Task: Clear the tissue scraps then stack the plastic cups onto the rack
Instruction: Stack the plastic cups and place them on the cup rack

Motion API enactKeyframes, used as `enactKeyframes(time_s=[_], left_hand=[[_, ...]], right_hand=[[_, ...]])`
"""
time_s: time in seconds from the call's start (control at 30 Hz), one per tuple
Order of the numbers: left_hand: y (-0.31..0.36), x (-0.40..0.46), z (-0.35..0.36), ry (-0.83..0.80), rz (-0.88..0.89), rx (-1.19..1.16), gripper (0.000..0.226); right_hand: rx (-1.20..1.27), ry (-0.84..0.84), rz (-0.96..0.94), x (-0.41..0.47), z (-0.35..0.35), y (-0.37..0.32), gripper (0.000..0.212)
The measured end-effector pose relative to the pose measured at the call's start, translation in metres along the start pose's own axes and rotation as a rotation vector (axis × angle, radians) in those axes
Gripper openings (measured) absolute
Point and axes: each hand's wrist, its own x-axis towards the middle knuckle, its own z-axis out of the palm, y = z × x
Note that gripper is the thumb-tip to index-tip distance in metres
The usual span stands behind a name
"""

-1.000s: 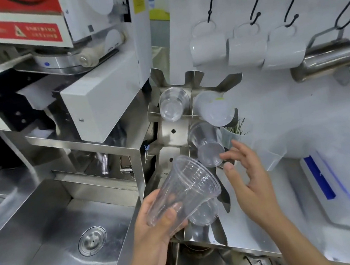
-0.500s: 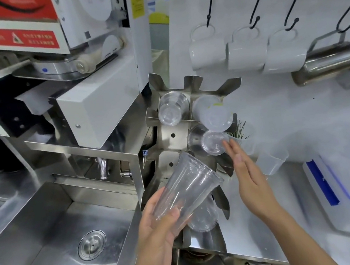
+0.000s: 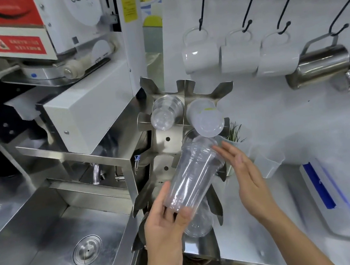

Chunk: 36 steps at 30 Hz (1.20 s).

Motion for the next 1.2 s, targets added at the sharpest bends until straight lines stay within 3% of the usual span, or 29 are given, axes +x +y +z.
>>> enactKeyframes(time_s=[0.17,0.4,0.6,0.73,0.87,1.2], left_hand=[[-0.011,0.005,0.005,0.091,0.113,0.091,0.087],[-0.014,0.01,0.013,0.126,0.18,0.11,0.074],[-0.016,0.014,0.022,0.128,0.163,0.093,0.068],[-0.015,0.021,0.028,0.14,0.176,0.116,0.05],[-0.015,0.03,0.031,0.138,0.185,0.106,0.049],[-0.004,0.043,0.042,0.155,0.098,0.002,0.038]], right_hand=[[0.073,0.033,-0.015,-0.003,-0.002,0.004,0.05],[-0.089,0.044,-0.08,-0.006,-0.007,0.006,0.037],[-0.17,0.046,-0.087,-0.013,-0.006,0.006,0.04],[-0.121,0.09,-0.103,-0.013,-0.007,0.002,0.031],[-0.087,0.157,-0.104,-0.009,-0.005,0.001,0.015],[-0.116,0.211,-0.105,-0.003,0.001,-0.003,0.011]])
